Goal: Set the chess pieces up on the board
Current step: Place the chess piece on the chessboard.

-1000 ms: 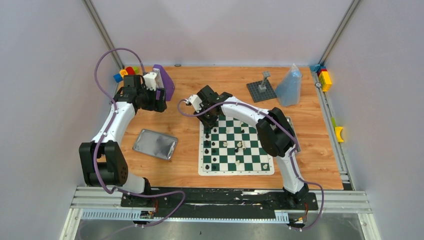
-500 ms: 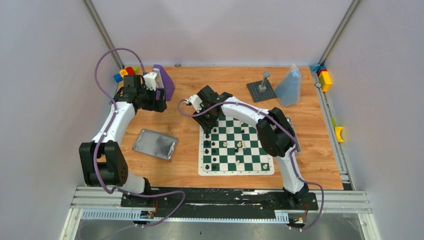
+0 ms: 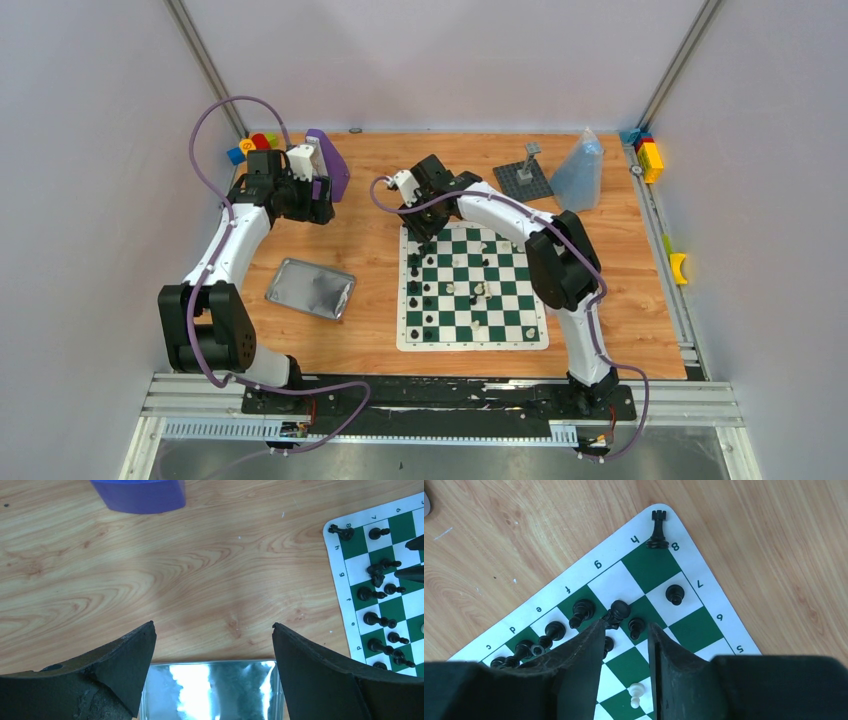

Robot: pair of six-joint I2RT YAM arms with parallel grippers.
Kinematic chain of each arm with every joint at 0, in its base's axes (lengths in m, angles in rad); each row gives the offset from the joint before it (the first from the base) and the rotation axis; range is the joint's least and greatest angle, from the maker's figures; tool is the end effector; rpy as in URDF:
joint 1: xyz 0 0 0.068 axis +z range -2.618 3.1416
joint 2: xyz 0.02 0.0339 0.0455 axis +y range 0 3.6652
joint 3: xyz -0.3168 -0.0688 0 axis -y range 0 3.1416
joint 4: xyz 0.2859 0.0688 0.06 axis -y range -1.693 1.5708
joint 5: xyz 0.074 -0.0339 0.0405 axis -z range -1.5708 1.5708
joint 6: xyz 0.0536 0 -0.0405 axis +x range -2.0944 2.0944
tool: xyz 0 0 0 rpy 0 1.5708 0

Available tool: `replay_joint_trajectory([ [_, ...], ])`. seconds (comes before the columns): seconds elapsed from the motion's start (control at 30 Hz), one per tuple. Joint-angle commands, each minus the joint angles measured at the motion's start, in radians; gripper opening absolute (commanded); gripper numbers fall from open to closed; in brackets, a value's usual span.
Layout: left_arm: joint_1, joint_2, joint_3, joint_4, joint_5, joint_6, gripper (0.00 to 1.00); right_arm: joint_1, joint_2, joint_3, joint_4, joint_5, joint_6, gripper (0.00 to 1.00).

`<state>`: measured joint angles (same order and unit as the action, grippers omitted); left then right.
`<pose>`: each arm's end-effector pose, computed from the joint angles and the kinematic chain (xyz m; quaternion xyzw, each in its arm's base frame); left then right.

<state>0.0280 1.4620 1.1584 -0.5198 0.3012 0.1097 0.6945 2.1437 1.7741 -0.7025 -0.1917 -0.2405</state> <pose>0.3618 -0.0058 0.3084 0.0923 0.9174 -0.1145 0.3697 0.4088 0.3538 0.2212 -0.4558 0.8505 0.1456 0.2185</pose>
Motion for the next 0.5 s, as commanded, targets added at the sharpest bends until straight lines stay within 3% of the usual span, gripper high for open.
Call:
replay_joint_trajectory([
  [0.0, 0.007, -0.015, 0.001, 0.021, 0.013, -0.005, 0.94, 0.006, -0.001, 0.045, 0.018, 0.003, 0.015, 0.37],
  [0.47, 0.006, -0.015, 0.000, 0.023, 0.009, -0.003, 0.94, 0.005, 0.063, 0.079, 0.002, -0.009, 0.003, 0.36],
])
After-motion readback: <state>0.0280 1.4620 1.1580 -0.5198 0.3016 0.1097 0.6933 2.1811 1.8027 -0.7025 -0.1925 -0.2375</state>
